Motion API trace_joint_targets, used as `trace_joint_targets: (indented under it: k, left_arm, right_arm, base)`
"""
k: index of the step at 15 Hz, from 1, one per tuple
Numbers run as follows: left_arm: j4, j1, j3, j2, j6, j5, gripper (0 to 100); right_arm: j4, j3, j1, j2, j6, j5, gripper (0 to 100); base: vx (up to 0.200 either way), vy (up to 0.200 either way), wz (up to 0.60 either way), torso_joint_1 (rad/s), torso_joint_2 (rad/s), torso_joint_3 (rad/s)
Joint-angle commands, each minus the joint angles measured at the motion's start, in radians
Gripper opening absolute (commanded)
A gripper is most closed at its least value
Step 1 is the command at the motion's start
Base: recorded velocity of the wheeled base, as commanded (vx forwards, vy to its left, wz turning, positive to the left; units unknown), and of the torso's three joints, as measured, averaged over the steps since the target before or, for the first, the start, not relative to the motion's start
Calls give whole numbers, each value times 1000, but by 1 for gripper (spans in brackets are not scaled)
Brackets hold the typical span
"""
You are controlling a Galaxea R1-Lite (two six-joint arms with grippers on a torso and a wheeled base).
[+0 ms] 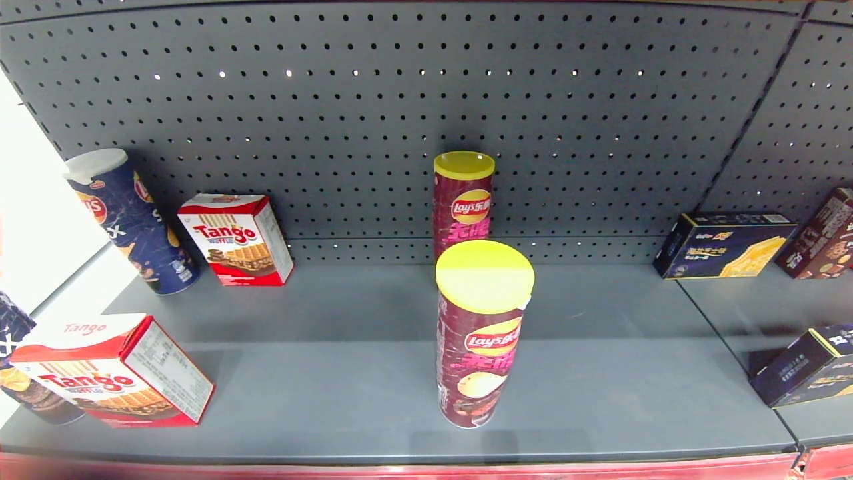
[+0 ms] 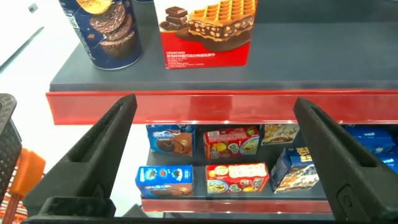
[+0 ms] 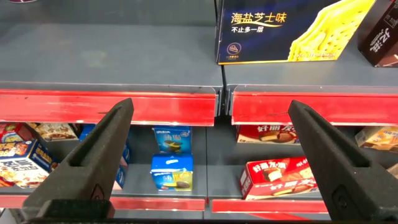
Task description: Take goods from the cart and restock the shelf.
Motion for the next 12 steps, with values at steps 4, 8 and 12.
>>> trace_joint_targets:
  k: [4,8,12]
  left_arm:
    - [0,1,0,1,0,1,100]
    - [0,1,0,1,0,1,100]
    - [0,-1,0,1,1,1,100]
  right_arm:
    - [0,0,0,1,1,0,100]
    - [0,0,0,1,1,0,100]
    - [0,0,0,3,-1,0,100]
  base:
    - [0,0,0,0,0,0]
    - [0,0,0,0,0,0]
    - [0,0,0,0,0,0]
